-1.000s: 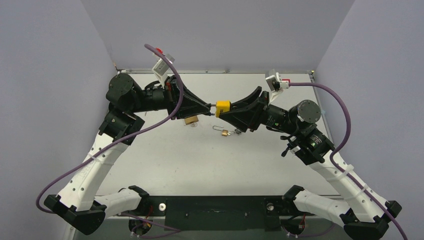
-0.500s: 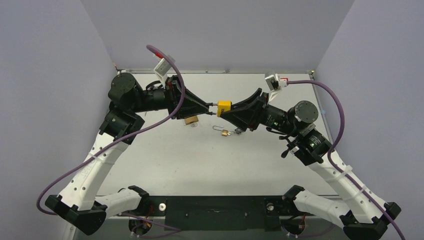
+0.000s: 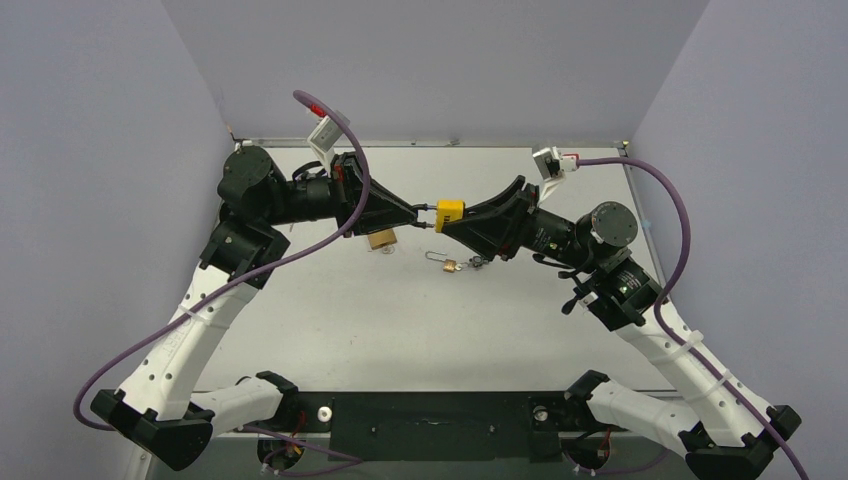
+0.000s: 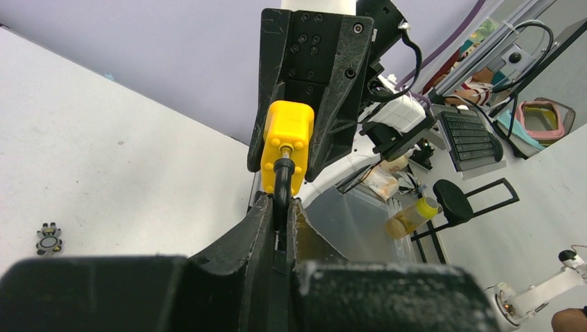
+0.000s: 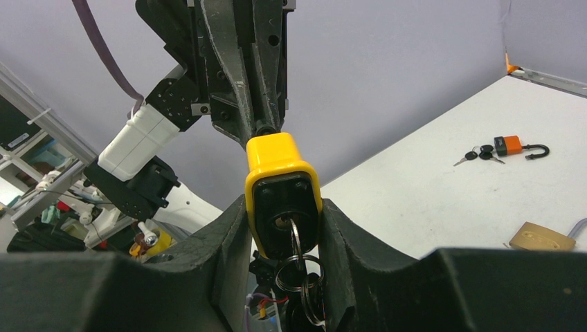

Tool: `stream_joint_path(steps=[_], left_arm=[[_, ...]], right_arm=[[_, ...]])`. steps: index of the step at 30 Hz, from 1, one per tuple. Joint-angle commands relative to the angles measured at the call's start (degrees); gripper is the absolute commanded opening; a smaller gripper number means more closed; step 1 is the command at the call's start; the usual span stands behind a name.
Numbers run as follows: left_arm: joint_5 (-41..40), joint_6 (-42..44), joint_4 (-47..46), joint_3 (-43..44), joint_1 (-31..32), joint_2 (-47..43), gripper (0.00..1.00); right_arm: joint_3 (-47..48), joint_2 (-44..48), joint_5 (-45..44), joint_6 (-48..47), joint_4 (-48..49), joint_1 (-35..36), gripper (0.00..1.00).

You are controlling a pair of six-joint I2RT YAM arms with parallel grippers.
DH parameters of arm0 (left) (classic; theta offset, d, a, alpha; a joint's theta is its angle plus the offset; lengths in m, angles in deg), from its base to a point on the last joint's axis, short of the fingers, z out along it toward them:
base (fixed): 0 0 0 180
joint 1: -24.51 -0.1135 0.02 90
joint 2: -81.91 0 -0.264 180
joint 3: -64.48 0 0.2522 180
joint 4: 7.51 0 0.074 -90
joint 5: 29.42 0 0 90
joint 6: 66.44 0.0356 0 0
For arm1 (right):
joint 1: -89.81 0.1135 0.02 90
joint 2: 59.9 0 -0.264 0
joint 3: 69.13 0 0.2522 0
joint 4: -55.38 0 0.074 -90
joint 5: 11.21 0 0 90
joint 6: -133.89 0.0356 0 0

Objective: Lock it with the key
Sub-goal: Lock the lock.

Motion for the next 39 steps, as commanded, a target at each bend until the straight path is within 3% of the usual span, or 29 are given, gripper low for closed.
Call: stream_joint_path(steps=[1, 28, 39], left_arm=[[-0.1, 0.0, -2.3, 0.1, -0.2, -0.6, 0.0], [-3.4, 1.4, -2.8, -2.2, 8.7, 0.8, 0.0], [-7.1, 10.5, 7.6, -0.9, 10.4, 1.2, 0.0]], right_arm=[[-0.3, 0.5, 0.3, 2.5, 8.5, -0.2, 0.0], [0.6, -7.2, 0.9, 4.6, 10.2, 4.1, 0.0], [1.1, -8.2, 3.6, 7.7, 14.1, 4.7, 0.0]])
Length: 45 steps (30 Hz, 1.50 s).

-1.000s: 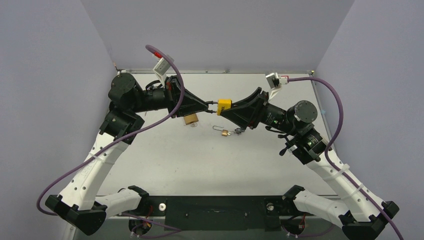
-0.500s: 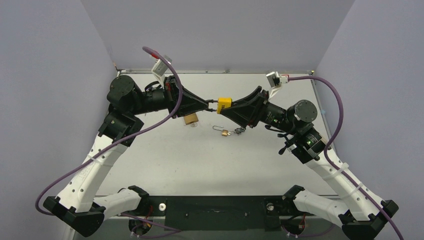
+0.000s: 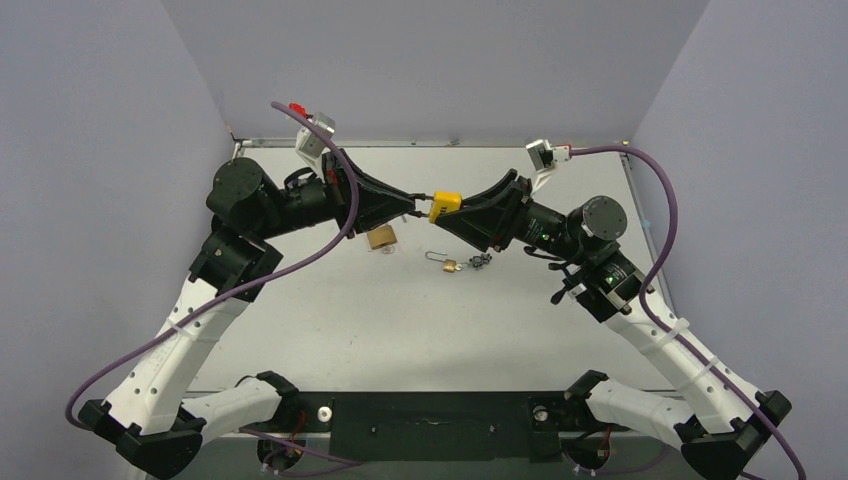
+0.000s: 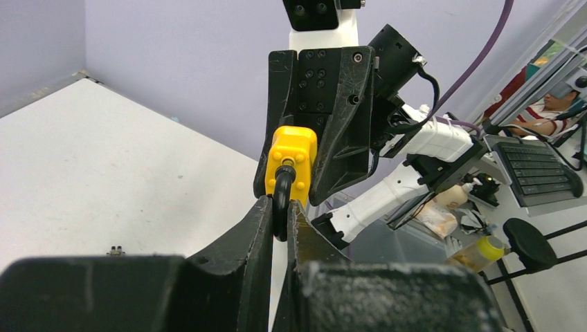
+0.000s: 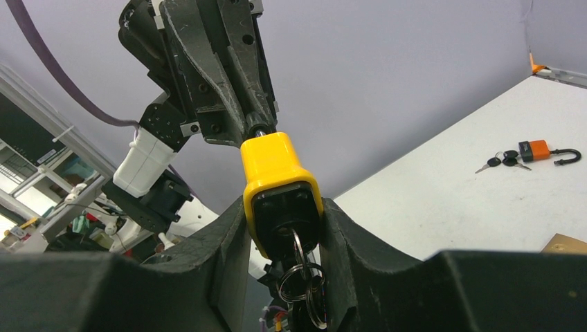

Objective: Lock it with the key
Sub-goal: Lock the lock.

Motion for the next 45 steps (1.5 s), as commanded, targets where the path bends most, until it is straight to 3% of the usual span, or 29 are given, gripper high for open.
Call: stream_joint_path(steps=[1, 6, 16, 32, 36, 37, 40, 42, 45], left_arm=[[5.7, 2.8, 5.7, -0.7, 6.1, 3.1, 0.0], [9.1, -0.3, 3.6, -2.2, 6.1, 3.3, 0.0], [12.0, -6.2, -1.6, -5.4, 6.1, 1.5, 0.0], [9.6, -7.3, -2.2, -7.4, 8.7, 2.6, 0.0], [3.3, -5.8, 1.8, -6.3, 5.4, 0.8, 0.0], [1.6, -6.1, 1.9, -6.2, 2.9, 0.5, 0.0], [0.0, -7.7, 1.6, -5.7, -2.8, -1.0, 0.0], [0.1, -8.0, 1.3, -4.8, -4.6, -1.6, 0.0], [1.3, -8.1, 1.6, -2.7, -5.6, -1.5, 0.0]], right_arm=[[1.9, -4.0, 2.8, 2.7, 7.8, 4.1, 0.0], [1.5, -3.9, 3.6, 3.8, 10.7, 4.2, 0.0], [5.1, -5.7, 2.7, -1.5, 4.4, 4.3, 0.0], [8.5, -8.9, 2.1, -5.1, -0.7, 6.8, 0.0], [7.3, -7.9, 1.2, -7.1, -1.7, 6.5, 0.0], [7.0, -7.4, 1.2, -7.3, -1.7, 5.9, 0.04], [4.8, -6.3, 2.6, -6.8, -0.3, 4.3, 0.35], [2.3, -4.9, 4.5, -4.6, 3.3, 2.4, 0.49], [-2.2, -3.6, 9.6, 1.5, 15.0, -1.9, 0.65]])
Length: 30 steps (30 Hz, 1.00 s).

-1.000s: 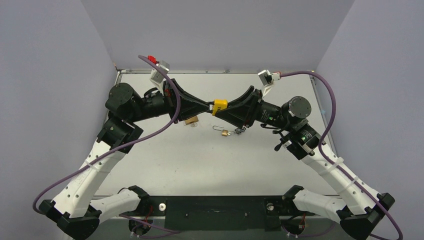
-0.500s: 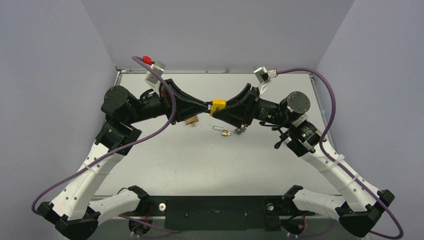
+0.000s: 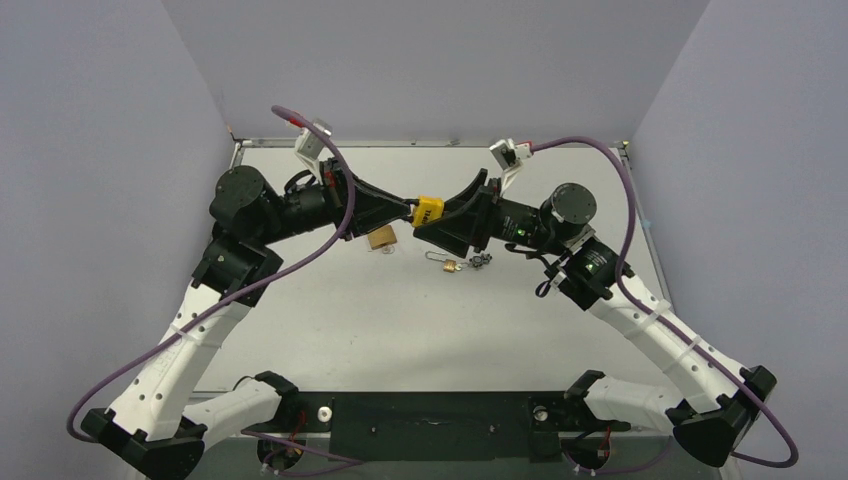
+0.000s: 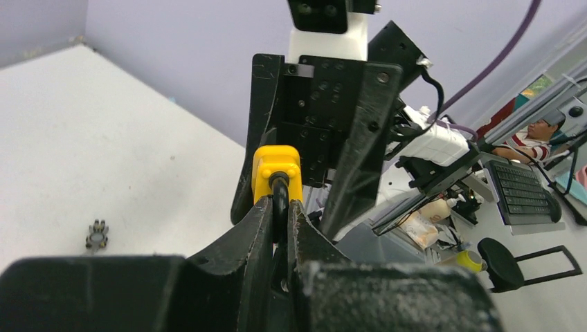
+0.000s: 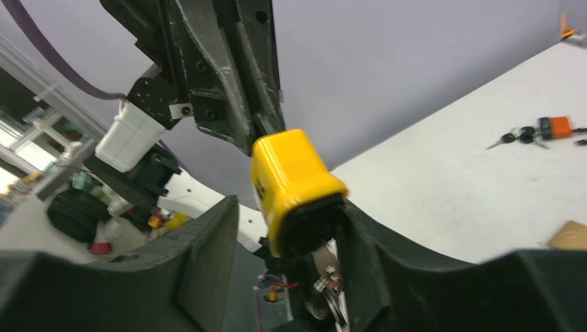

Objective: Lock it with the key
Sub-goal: Lock the lock.

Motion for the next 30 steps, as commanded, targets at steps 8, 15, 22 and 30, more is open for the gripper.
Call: stream_joint_path(steps=[8, 15, 22, 30], left_arm=[[3.5, -1.2, 4.6, 6.1, -2.8, 1.1, 0.0], [5.5, -3.4, 2.1, 6.4, -3.4, 1.0, 0.0], [6.0, -5.0, 0.6, 5.9, -4.0, 1.0, 0.0], [6.9, -6.5, -1.6, 5.6, -4.1, 1.3, 0.0]], right_arm=[[-10.7, 3.5, 9.9, 12.1, 27.4, -8.4, 0.8], [-10.7, 3.3, 9.9, 9.3, 23.9, -9.0, 0.65], [-10.4, 3.8, 10.2, 7.9, 22.0, -9.0, 0.55], [-9.9, 3.8, 9.4, 5.6, 17.9, -8.9, 0.45]])
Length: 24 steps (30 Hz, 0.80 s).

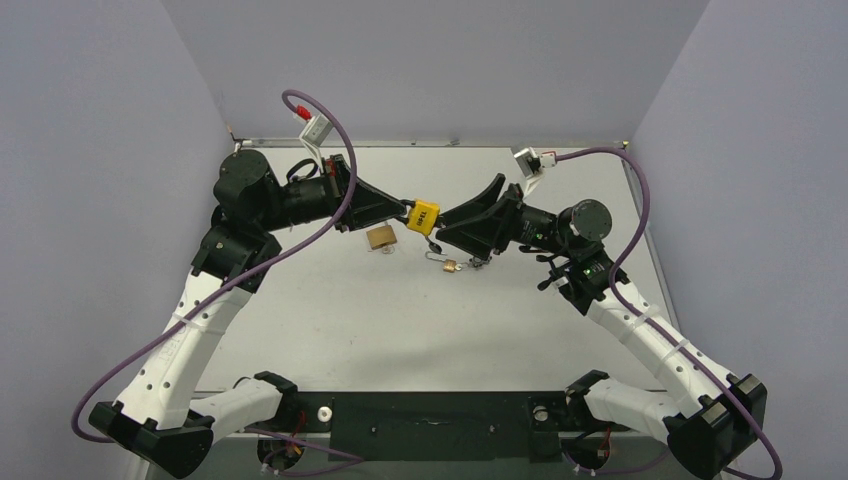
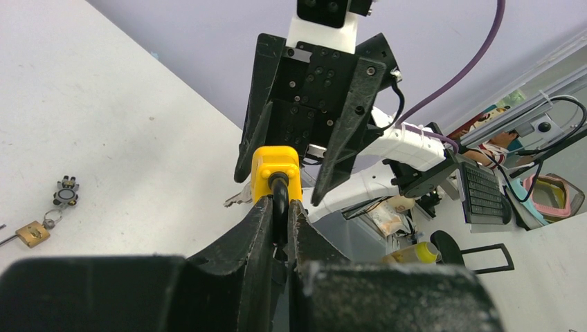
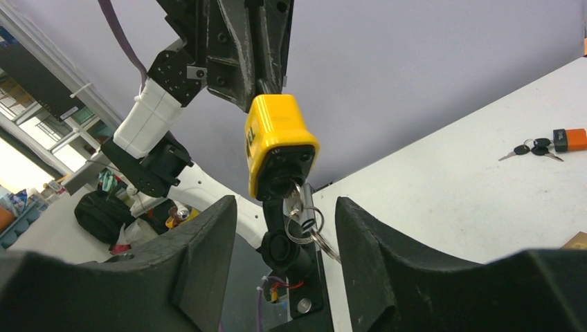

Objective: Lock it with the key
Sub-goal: Lock the lock.

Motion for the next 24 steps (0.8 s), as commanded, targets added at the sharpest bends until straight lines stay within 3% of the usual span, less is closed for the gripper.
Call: stream_joint_path(steps=[1, 6, 11, 24], left_arm=[[1.3, -1.8, -6.7, 2.2, -0.5, -0.9, 0.0], [1.8, -1.8, -6.8, 1.9, -0.7, -0.8, 0.0], [1.9, -1.0, -5.9, 1.4, -1.5, -1.2, 0.0], [1.9, -1.4, -9.3, 0.3, -6.4, -2.2, 0.0]], right_arm=[[1.1, 1.4, 0.0, -2.9, -0.1, -0.2, 0.41], [1.6, 1.2, -0.7, -3.4, -1.5, -0.3, 0.26], [2.5, 1.9, -2.3, -6.0, -5.1, -0.4, 0.0], [-2.4, 7.1, -7.4, -11.8, -17.1, -4.2, 0.0]])
